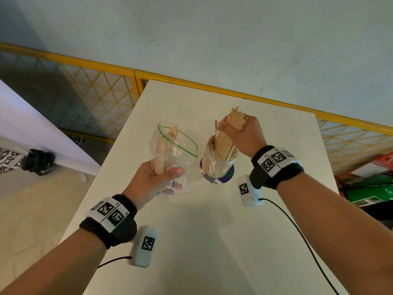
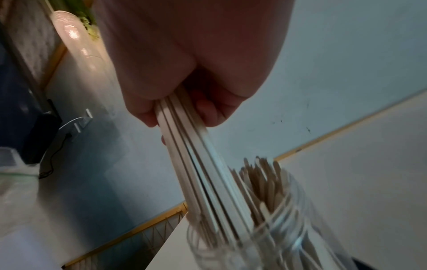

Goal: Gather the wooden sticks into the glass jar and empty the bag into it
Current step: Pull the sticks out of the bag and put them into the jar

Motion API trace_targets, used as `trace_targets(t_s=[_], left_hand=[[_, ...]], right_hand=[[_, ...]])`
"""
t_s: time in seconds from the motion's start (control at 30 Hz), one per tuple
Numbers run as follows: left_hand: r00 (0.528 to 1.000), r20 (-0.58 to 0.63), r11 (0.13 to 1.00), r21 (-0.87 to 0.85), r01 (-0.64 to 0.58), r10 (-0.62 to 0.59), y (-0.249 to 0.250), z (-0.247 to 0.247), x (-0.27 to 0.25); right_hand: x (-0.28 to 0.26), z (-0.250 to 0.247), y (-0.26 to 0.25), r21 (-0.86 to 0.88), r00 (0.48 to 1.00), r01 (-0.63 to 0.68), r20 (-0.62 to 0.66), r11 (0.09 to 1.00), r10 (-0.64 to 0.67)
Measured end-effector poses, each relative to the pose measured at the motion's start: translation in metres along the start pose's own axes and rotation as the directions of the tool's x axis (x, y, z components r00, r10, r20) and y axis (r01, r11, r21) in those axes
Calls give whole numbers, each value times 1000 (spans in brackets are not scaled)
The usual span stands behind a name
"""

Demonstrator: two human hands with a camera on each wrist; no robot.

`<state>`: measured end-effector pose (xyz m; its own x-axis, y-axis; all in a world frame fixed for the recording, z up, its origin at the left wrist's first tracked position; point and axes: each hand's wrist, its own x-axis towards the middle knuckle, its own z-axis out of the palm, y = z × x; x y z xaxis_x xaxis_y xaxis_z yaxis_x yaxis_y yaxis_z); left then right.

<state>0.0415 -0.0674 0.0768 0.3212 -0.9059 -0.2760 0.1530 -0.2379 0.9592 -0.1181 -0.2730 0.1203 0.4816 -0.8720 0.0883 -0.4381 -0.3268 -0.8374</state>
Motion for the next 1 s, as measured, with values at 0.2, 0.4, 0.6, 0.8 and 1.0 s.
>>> trace_targets(t_s=[0.2, 0.4, 0.6, 0.8, 1.0], left_hand=[[1000, 9, 1000, -5, -17, 17, 4, -1, 0], [1000, 8, 1000, -5, -29, 29, 5, -3, 0], [1000, 8, 999, -33, -21, 21, 5, -1, 2], [1000, 14, 1000, -23, -14, 15, 3, 1, 5], [1000, 15, 999, -31, -16, 17, 2, -1, 4]], right_hand=[[-7, 15, 14, 19, 999, -38, -2, 999, 38], [-9, 20, 21, -83, 999, -32, 20, 996, 34], [-7, 21, 26, 6, 992, -125, 23, 992, 124], [-24, 32, 34, -195, 988, -136, 50, 971, 148], [-26, 34, 29, -293, 982, -134, 89, 947, 167]])
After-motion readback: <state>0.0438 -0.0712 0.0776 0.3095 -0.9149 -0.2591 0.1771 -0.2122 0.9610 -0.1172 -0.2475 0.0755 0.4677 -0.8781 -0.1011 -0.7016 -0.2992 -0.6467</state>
